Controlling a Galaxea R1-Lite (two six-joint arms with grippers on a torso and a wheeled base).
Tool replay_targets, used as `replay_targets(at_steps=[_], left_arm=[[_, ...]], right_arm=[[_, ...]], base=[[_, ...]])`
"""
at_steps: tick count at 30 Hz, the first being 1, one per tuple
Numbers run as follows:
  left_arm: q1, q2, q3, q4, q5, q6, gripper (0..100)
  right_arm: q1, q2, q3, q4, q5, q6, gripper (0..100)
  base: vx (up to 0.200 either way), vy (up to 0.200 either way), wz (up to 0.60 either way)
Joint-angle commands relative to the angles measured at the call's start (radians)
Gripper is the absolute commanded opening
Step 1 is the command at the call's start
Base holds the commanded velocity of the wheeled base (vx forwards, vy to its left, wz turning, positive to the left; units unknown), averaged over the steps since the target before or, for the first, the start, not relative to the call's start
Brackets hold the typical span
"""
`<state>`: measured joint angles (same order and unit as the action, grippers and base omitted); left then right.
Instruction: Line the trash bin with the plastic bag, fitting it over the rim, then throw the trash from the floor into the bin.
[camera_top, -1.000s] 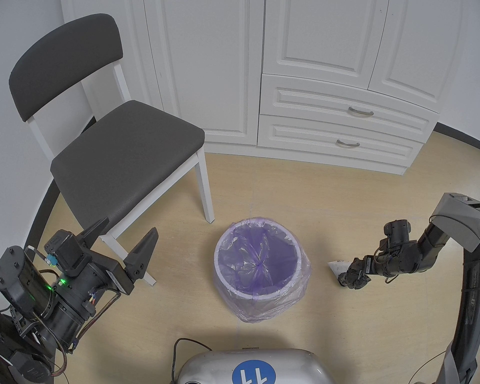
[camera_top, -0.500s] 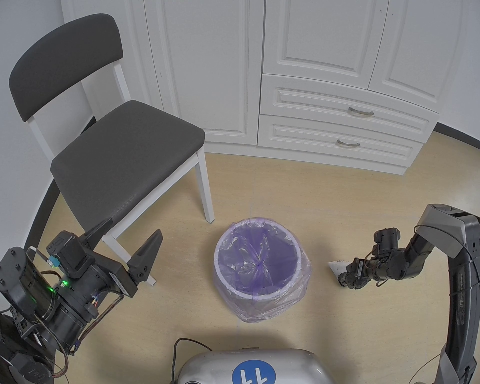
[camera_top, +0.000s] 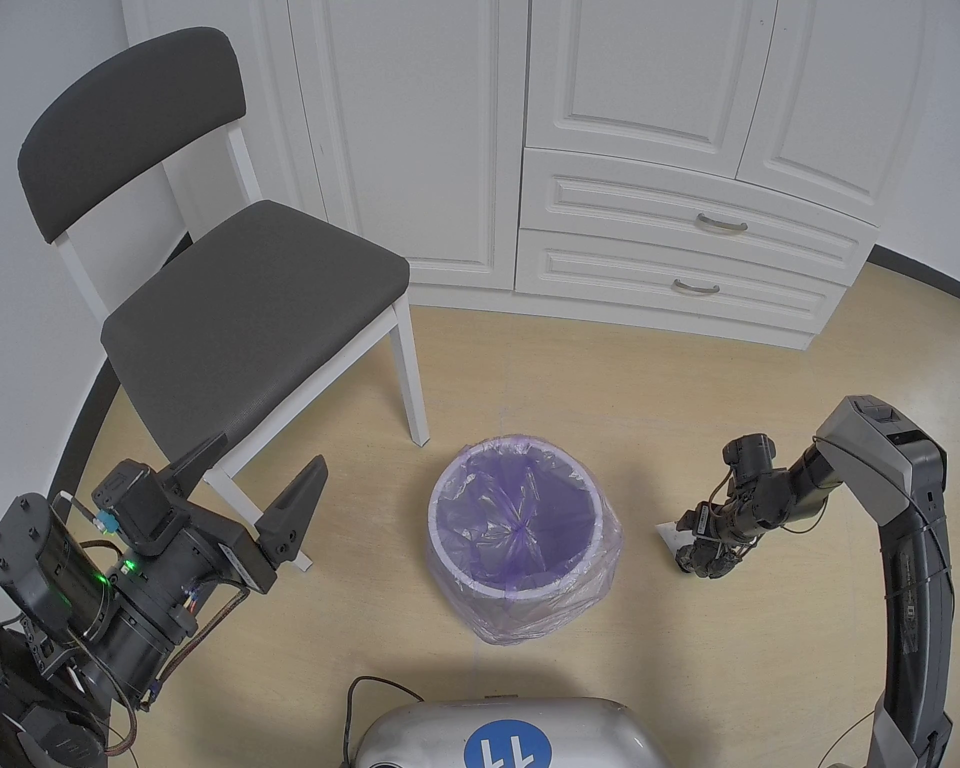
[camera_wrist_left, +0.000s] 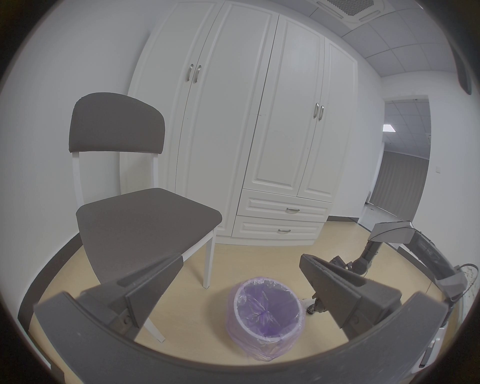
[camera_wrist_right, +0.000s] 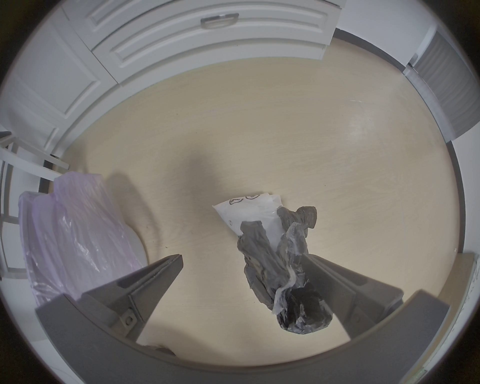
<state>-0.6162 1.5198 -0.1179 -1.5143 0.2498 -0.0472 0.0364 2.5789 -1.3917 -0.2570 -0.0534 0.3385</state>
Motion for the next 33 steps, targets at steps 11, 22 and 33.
replay_targets(at_steps=[11, 22, 33], left_arm=[[0.000, 0.040, 0.009, -0.004, 0.000, -0.010, 100], [0.000, 0.083, 0.010, -0.006, 0.002, -0.010, 100], [0.000, 0.088, 0.014, -0.007, 0.003, -0.008, 100]], right_arm=[[-0.033, 0.219, -0.501, 0.455, -0.026, -0.098, 100], [-0.036, 0.210, -0.478, 0.464, -0.022, -0.099, 100], [-0.036, 0.205, -0.472, 0.464, -0.019, -0.096, 0]], base=[[0.000, 0.000, 0.00], [0.000, 0.000, 0.00], [0.000, 0.000, 0.00]])
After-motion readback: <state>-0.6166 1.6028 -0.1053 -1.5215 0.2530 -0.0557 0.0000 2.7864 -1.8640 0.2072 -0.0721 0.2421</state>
